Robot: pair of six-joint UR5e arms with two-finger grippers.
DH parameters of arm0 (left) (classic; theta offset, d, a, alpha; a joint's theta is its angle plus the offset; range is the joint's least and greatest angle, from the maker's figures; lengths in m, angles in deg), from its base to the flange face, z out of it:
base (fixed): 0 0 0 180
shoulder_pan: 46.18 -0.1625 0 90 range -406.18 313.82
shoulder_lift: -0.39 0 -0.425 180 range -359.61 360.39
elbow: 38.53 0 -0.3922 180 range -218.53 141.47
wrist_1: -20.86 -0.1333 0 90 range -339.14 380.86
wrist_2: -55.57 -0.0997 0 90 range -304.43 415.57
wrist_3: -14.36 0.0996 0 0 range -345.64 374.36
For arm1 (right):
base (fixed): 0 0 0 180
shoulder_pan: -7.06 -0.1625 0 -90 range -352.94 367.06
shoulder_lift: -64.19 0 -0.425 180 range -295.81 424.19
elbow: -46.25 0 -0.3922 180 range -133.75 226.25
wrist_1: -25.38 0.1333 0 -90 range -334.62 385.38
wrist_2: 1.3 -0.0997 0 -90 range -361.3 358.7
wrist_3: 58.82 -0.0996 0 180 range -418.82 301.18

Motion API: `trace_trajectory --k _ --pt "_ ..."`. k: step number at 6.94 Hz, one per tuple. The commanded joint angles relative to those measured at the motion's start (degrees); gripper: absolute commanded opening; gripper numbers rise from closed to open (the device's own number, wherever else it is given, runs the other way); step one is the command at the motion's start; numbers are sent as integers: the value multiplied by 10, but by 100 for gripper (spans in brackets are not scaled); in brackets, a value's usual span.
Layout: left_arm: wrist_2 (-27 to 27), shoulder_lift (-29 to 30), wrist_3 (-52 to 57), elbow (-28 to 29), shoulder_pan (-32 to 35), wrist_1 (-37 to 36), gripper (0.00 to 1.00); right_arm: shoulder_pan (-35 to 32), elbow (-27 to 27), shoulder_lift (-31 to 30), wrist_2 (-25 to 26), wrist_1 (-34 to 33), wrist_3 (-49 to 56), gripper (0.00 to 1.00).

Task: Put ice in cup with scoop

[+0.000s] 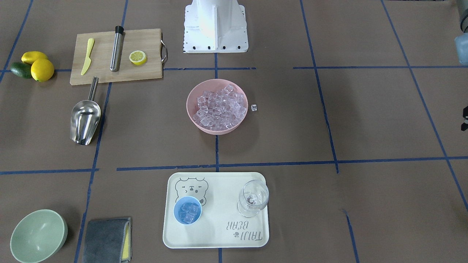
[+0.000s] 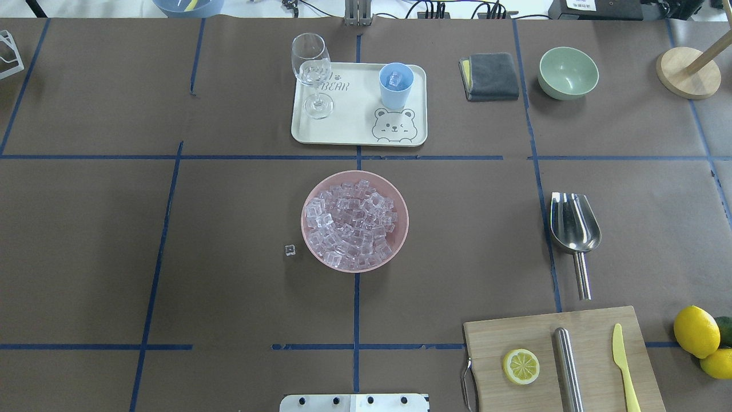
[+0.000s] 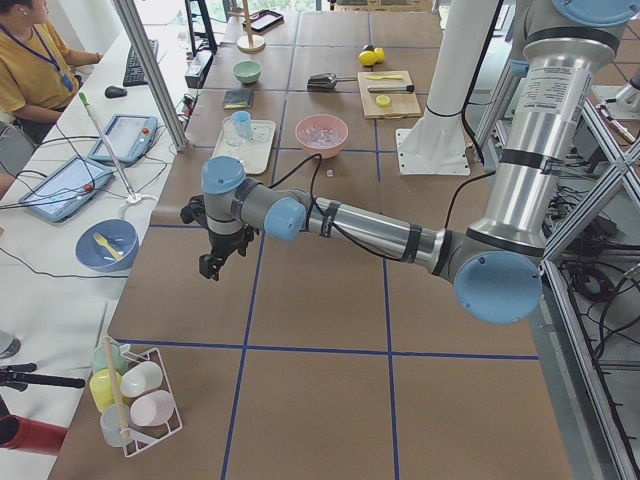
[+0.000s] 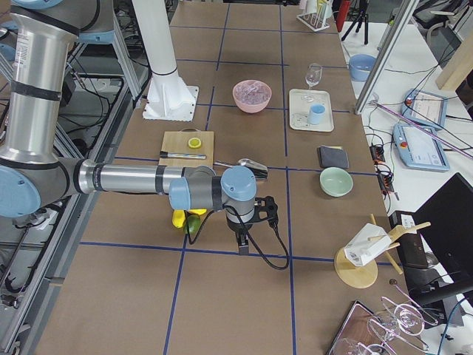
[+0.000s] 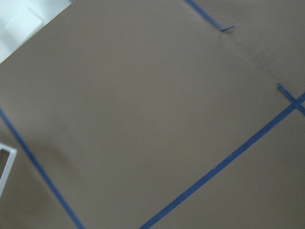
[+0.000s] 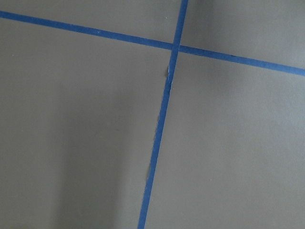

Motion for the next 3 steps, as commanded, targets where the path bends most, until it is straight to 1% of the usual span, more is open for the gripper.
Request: trace_trajectory --k 1,2,3 --pt "1 -17 -2 41 84 -25 100 0 1 -1 1 0 0 100" --pt "3 -38 1 44 106 -23 100 0 2 -1 1 0 0 100" --pt "2 -76 2 44 119 -30 100 0 6 -1 1 0 0 100"
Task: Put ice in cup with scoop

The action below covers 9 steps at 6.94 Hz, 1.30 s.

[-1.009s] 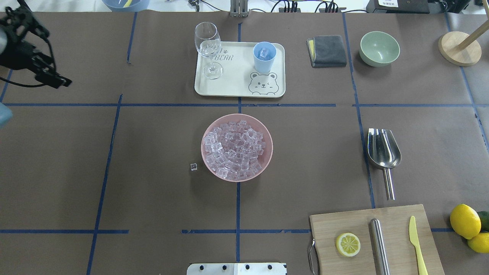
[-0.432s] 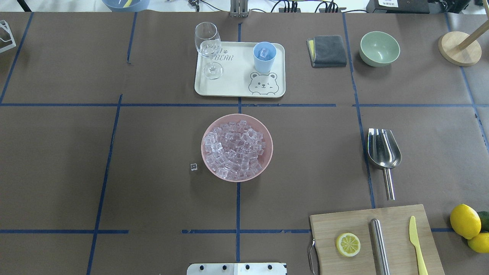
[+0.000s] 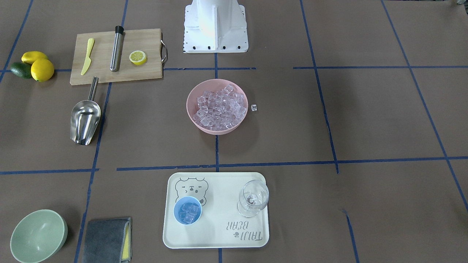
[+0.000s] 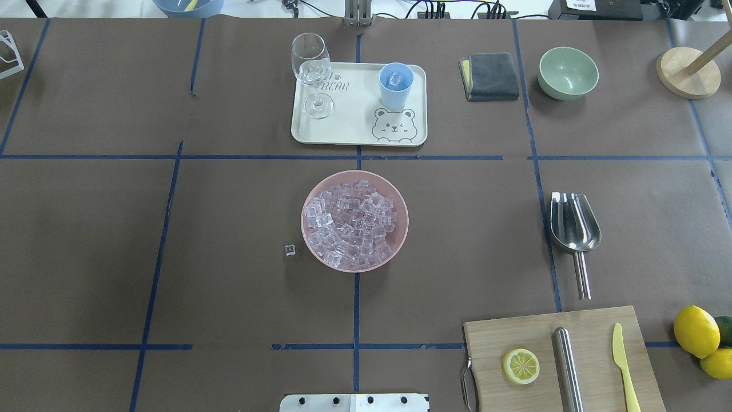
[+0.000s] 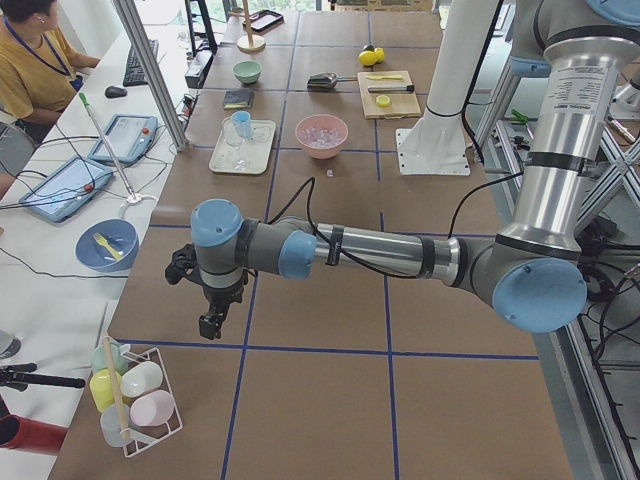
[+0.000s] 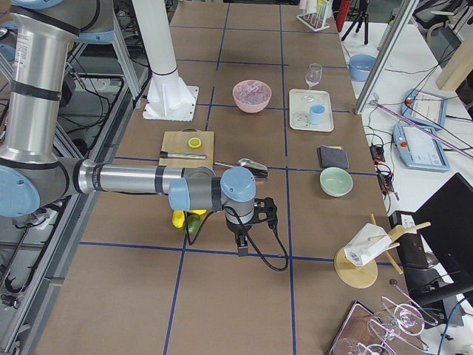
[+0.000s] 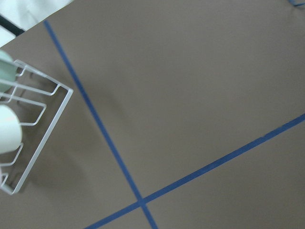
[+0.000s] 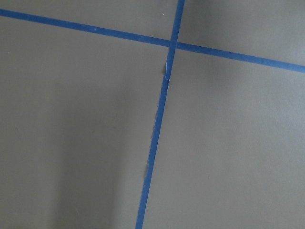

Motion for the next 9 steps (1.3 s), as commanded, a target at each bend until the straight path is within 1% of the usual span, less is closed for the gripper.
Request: trace_trajectory --k 1,3,4,5,6,9 --pt "-1 -45 -1 -3 22 -26 100 0 3 0 0 0 0 100" --pt "0 -48 -13 -9 21 -42 100 0 3 -1 0 0 0 100" --pt "6 -47 -64 -9 21 -39 100 0 4 -1 0 0 -1 100" --pt "28 -47 -67 -9 21 -32 100 0 6 -1 -1 0 -1 100" --pt "35 -47 -64 -11 21 -31 100 0 6 0 -1 0 0 100" --pt "34 -44 -64 -20 18 -32 100 0 7 0 -1 0 0 100"
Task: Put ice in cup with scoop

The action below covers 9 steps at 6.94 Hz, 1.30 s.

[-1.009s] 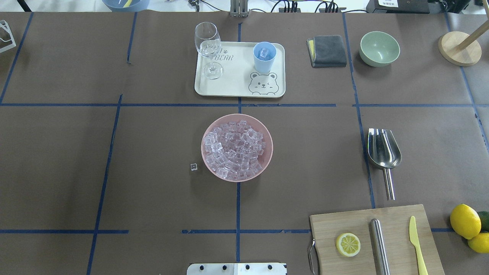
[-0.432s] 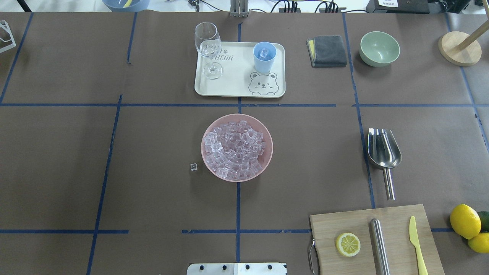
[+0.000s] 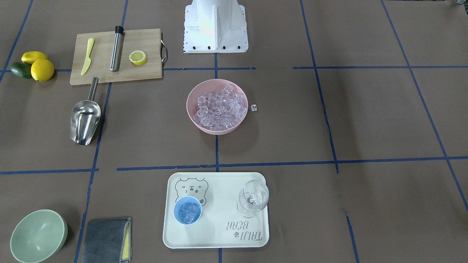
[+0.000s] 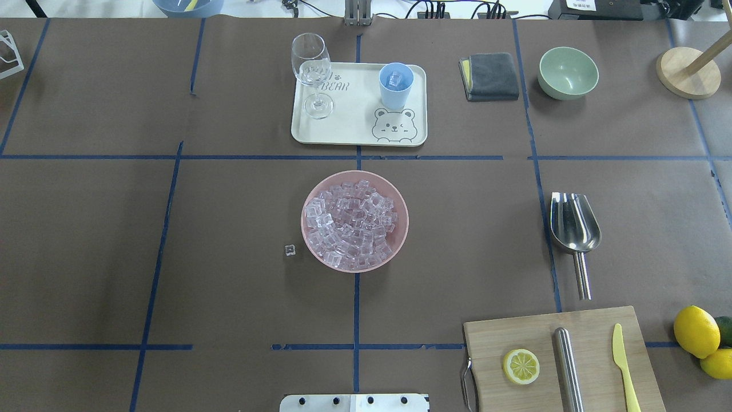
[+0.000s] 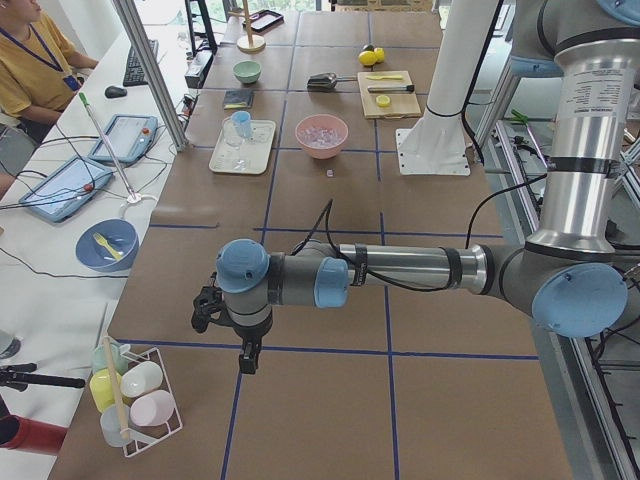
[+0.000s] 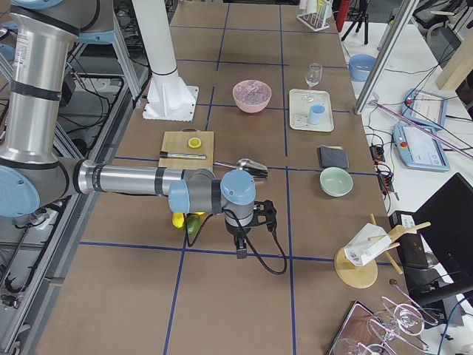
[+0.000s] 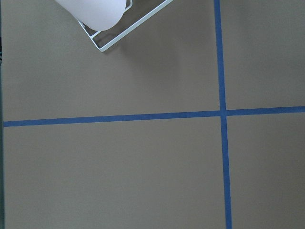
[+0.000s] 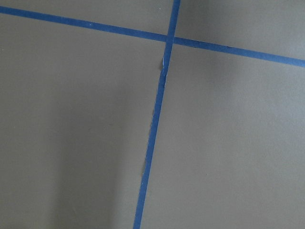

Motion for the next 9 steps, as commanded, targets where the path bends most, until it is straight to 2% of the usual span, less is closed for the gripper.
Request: trace_trajectory --k 1,6,9 --pt "1 0 0 -4 -2 0 100 0 4 0 0 0 0 100" --pt "2 -1 0 -7 -4 -1 100 0 16 3 0 1 5 100" --pt "27 -3 0 -8 -6 -3 100 0 17 4 0 1 5 100"
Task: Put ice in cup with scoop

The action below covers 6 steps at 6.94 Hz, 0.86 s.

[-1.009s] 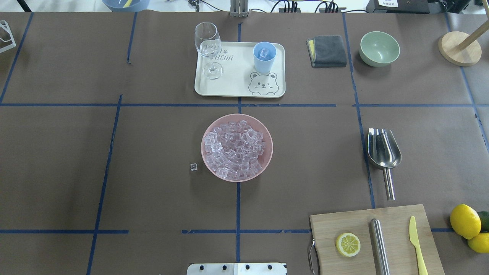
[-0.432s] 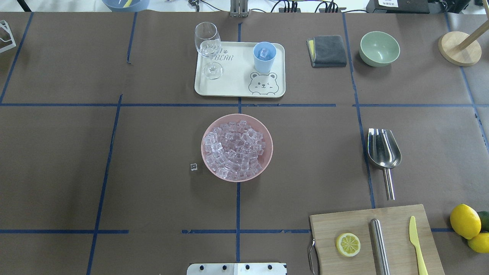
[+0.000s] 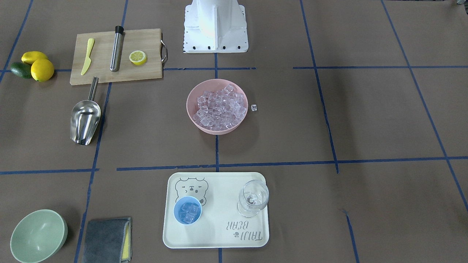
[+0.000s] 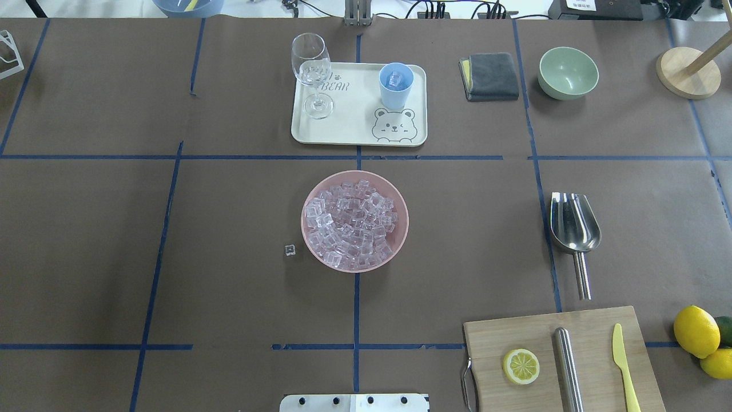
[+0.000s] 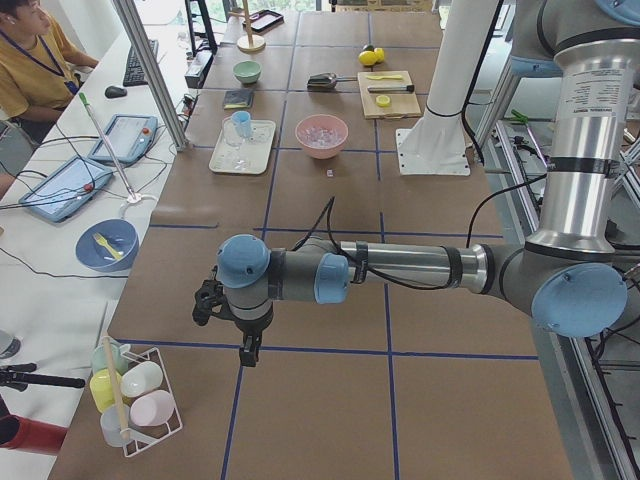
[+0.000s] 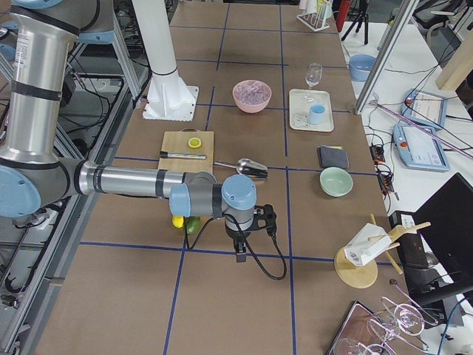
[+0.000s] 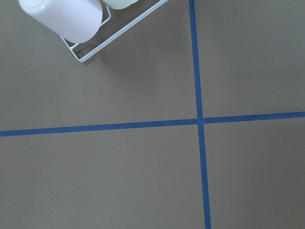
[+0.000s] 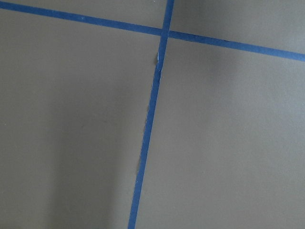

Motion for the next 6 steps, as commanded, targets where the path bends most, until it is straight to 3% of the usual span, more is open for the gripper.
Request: trace_trajectory --k 1,6 --pt "7 -1 0 0 -2 -1 100 0 1 1 0 0 0 100" --pt "7 -1 0 0 -15 0 100 0 1 1 0 0 0 100"
